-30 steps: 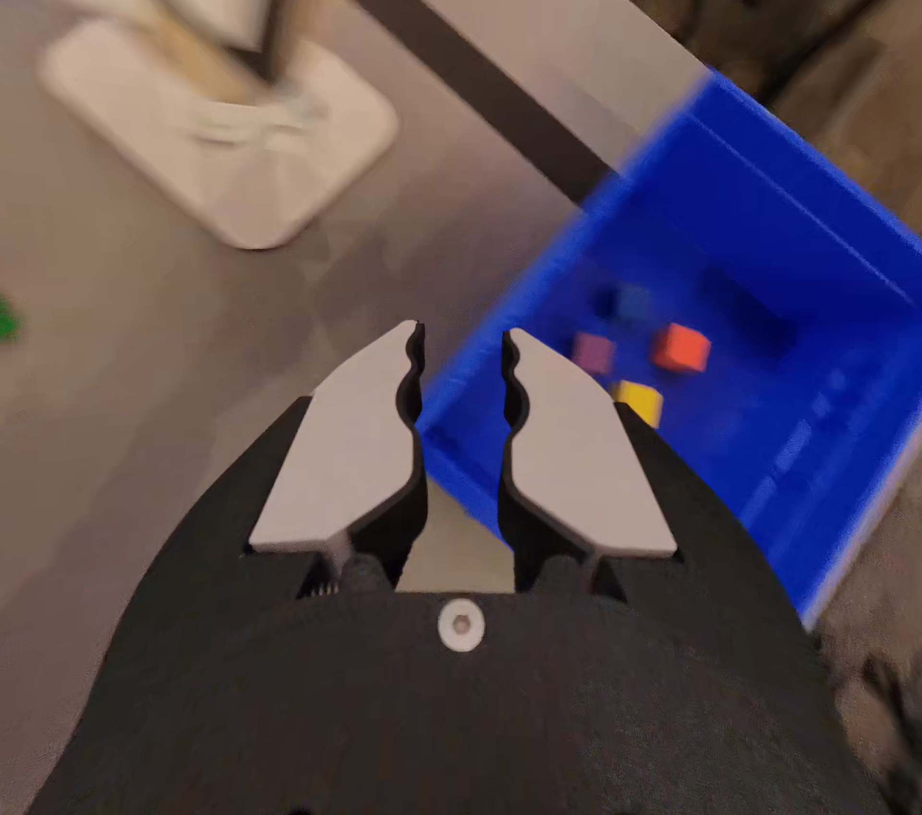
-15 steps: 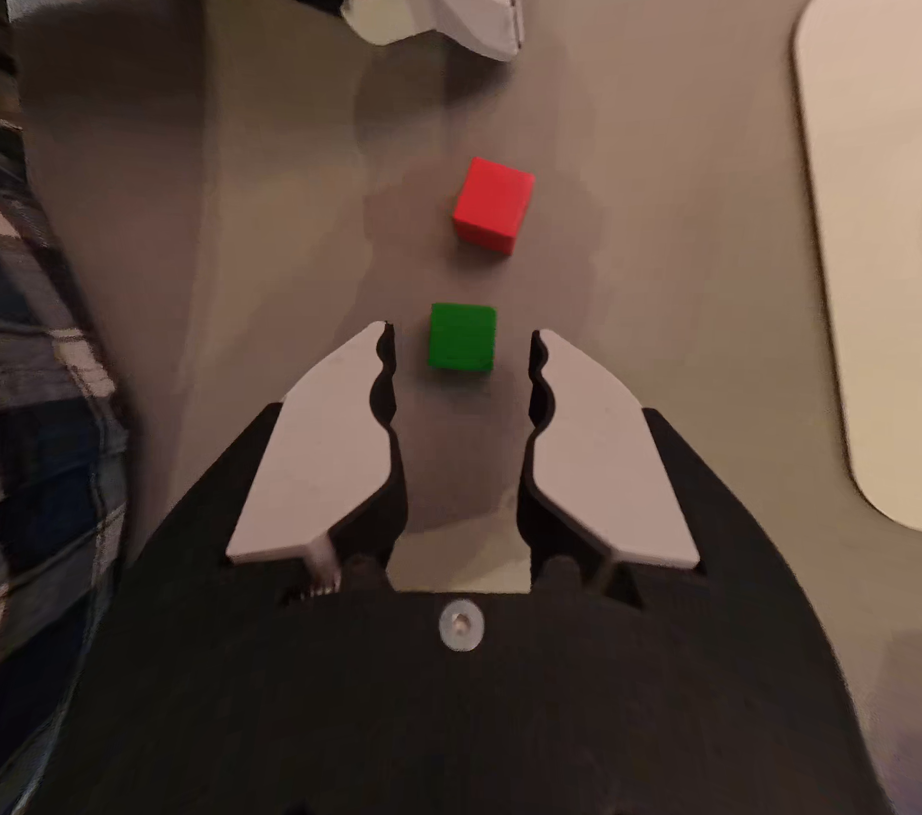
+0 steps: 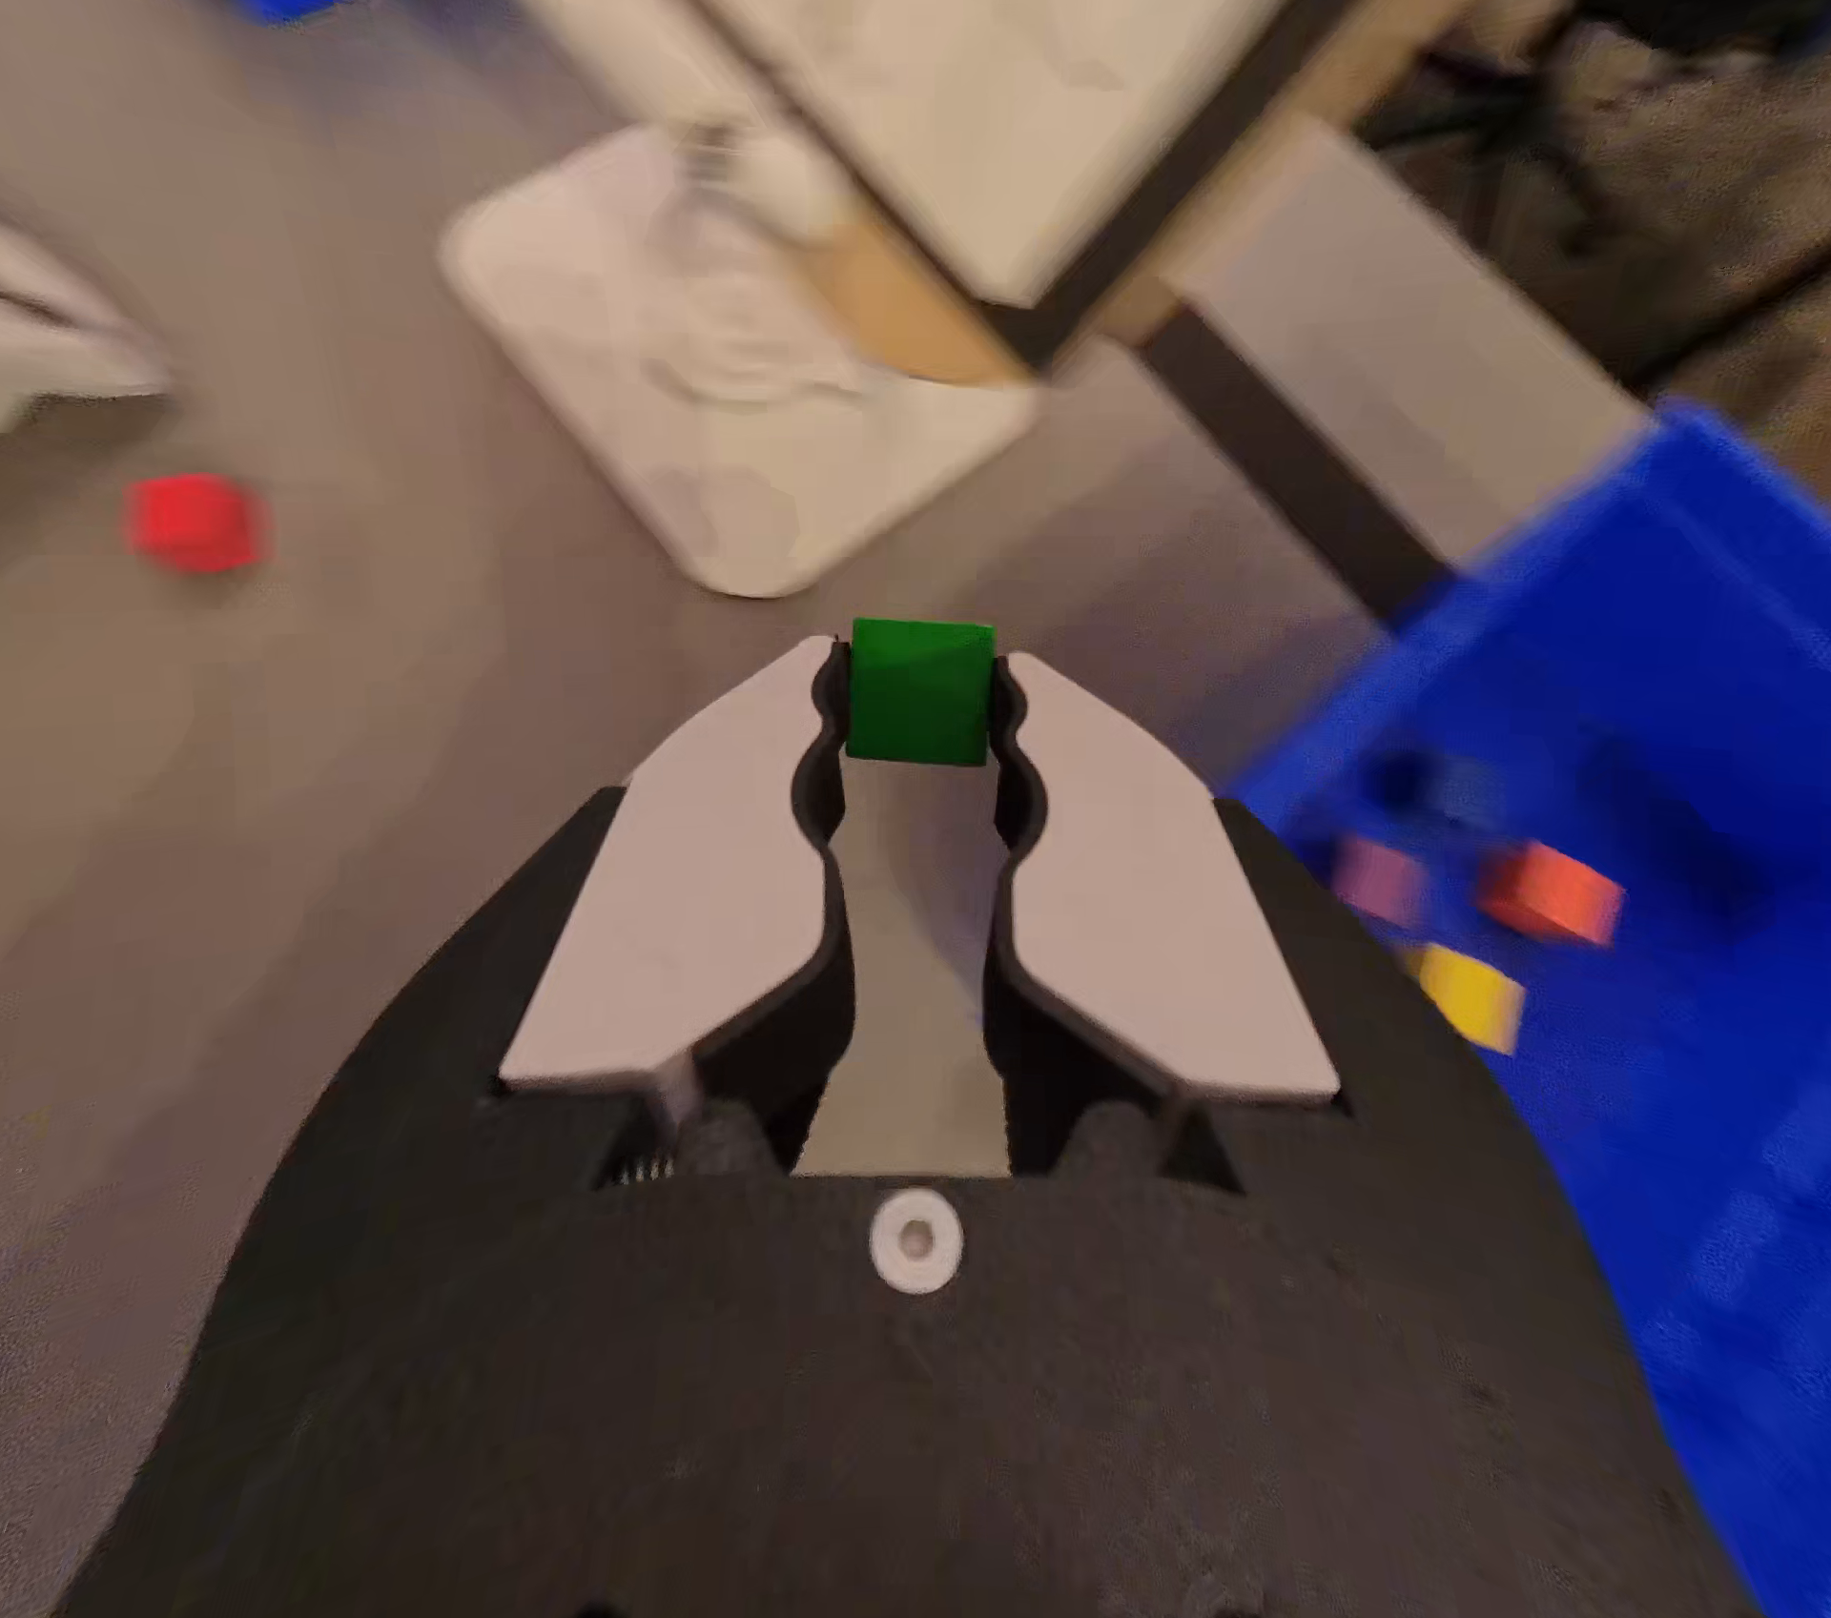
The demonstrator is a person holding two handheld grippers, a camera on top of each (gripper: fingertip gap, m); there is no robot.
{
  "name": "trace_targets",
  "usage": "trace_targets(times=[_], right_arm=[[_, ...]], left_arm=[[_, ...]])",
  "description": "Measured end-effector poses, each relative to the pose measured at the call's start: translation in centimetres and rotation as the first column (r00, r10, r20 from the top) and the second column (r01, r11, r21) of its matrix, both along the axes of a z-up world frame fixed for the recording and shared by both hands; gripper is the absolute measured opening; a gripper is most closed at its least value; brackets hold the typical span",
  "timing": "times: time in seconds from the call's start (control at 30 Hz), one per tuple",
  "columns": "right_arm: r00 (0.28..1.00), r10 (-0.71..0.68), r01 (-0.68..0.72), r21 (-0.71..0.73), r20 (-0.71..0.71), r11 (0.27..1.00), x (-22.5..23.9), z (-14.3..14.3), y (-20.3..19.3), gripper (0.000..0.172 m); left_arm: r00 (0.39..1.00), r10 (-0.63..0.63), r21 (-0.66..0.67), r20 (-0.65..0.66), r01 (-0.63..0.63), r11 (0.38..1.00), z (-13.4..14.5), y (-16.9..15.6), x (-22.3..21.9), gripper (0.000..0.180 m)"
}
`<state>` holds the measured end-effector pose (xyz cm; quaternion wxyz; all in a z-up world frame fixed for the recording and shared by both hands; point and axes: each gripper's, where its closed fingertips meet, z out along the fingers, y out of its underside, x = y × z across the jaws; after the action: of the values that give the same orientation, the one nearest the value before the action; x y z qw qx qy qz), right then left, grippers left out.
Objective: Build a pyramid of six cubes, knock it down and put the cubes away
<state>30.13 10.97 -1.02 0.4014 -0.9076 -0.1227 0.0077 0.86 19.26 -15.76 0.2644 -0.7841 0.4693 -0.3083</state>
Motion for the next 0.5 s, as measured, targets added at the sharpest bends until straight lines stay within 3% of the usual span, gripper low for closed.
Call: trace_targets(times=[0.1,0.2,0.37,0.5], right_arm=[[0.985,-0.164,0.167,-0.055,0.06,0.984,8.6,-0.6,-1.5,0.027],[0.975,-0.218,0.22,-0.222,0.032,0.95,12.9,-5.2,-2.6,0.028],[0.972,-0.237,0.221,-0.408,0.012,0.886,14.9,-11.8,-3.2,0.028],[0.964,-0.266,0.246,-0.455,0.022,0.856,15.5,-13.0,-3.6,0.042]], left_arm=[[1.0,0.0,0.0,0.0,0.0,1.0,0.0,0.0,0.0,0.0],[1.0,0.001,0.0,0.0,-0.001,1.0,0.0,0.0,0.0,0.0],[1.0,0.002,0.001,-0.002,-0.002,1.0,0.0,0.0,0.0,0.0],[1.0,0.002,0.002,-0.002,-0.002,1.0,0.0,0.0,0.0,0.0]])
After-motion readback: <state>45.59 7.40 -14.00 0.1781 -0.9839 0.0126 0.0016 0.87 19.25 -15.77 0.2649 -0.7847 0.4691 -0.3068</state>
